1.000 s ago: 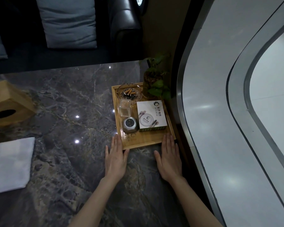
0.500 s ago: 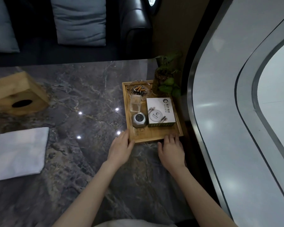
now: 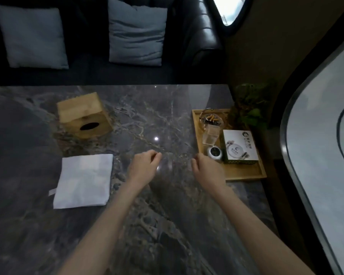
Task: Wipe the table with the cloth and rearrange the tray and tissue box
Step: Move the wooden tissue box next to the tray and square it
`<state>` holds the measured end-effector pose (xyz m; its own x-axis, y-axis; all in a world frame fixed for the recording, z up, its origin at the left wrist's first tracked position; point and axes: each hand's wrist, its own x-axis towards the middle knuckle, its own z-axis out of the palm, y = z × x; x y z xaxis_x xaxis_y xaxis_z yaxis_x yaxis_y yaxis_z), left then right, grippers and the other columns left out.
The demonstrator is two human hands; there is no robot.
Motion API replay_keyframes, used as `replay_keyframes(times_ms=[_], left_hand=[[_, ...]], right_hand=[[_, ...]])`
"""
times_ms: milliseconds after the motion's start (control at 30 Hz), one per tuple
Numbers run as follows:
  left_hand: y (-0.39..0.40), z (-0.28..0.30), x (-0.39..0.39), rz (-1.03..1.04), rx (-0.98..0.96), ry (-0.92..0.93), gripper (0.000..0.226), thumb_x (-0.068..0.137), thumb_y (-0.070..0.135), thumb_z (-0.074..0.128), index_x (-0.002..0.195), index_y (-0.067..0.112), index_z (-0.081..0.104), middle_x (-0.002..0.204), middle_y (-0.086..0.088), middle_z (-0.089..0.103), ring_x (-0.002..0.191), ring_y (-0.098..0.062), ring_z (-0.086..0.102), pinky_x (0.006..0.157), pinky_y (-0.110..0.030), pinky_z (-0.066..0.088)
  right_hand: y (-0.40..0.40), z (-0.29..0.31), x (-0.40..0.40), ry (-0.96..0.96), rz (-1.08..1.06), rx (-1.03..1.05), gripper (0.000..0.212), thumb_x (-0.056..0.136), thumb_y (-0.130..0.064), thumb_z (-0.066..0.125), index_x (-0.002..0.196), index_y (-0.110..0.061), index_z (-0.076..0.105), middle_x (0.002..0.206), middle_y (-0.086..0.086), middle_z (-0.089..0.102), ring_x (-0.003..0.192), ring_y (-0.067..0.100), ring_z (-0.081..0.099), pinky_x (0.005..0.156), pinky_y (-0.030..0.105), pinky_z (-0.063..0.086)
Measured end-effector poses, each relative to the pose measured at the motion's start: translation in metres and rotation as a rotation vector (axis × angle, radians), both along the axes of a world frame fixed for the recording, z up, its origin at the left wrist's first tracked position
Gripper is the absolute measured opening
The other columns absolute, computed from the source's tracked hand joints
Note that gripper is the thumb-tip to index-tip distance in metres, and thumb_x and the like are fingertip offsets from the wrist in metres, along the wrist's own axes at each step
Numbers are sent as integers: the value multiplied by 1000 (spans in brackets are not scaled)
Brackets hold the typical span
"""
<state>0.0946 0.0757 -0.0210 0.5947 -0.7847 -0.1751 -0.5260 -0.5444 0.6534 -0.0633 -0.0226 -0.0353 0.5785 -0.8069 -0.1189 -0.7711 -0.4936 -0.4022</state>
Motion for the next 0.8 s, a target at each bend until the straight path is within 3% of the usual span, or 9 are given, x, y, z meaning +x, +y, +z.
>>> replay_keyframes(times_ms=[133,233,333,433,567,667,733,800], left_hand=[[27,24,61,70,-22,-13,31,93,32,44,87,10,65,83,-10,69,80,-26,61,71,-41,48],[46,34,107,137,-81,-35,29,94,28,43,90,9,65,86,-11,68,80,-25,59,67,-34,41],[60,36,149,247,-151,-67,28,94,24,44,109,7,62,104,-12,66,93,-26,57,75,-28,37],[66,30,185,374,-185,-54,37,93,25,45,122,2,52,123,-17,53,111,-31,51,87,-32,37],[65,14,219,471,-173,40,38,93,29,44,117,0,49,121,-21,51,108,-34,49,85,-37,37],[60,1,230,528,-164,172,45,93,34,41,127,4,43,128,-18,52,116,-33,48,93,-39,38],[55,-6,233,575,-169,293,48,94,37,38,131,7,42,132,-15,52,120,-32,47,100,-40,36],[52,-10,234,617,-173,397,47,95,39,37,129,8,45,128,-13,54,119,-31,48,94,-37,36]], right_hand=[[4,18,61,-123,59,68,27,95,-30,41,111,-12,52,104,13,68,95,33,63,75,39,49],[7,29,109,-183,78,53,28,95,-28,41,114,-10,52,108,15,67,99,35,61,76,39,45],[9,39,157,-251,83,50,32,96,-26,41,119,-8,51,109,17,67,102,36,60,80,41,47],[9,46,204,-287,76,62,37,97,-27,40,127,-7,45,113,17,66,105,36,59,84,44,48],[7,44,260,-330,81,191,44,97,-31,37,136,-12,39,132,10,57,120,28,52,97,39,42],[6,38,293,-346,77,350,48,98,-33,36,140,-12,34,144,8,44,131,23,42,107,37,33],[6,33,309,-329,72,451,49,98,-35,35,141,-11,34,147,8,40,134,22,37,109,34,28],[7,27,320,-287,88,501,48,98,-36,34,138,-10,38,145,9,43,133,23,38,106,31,29]])
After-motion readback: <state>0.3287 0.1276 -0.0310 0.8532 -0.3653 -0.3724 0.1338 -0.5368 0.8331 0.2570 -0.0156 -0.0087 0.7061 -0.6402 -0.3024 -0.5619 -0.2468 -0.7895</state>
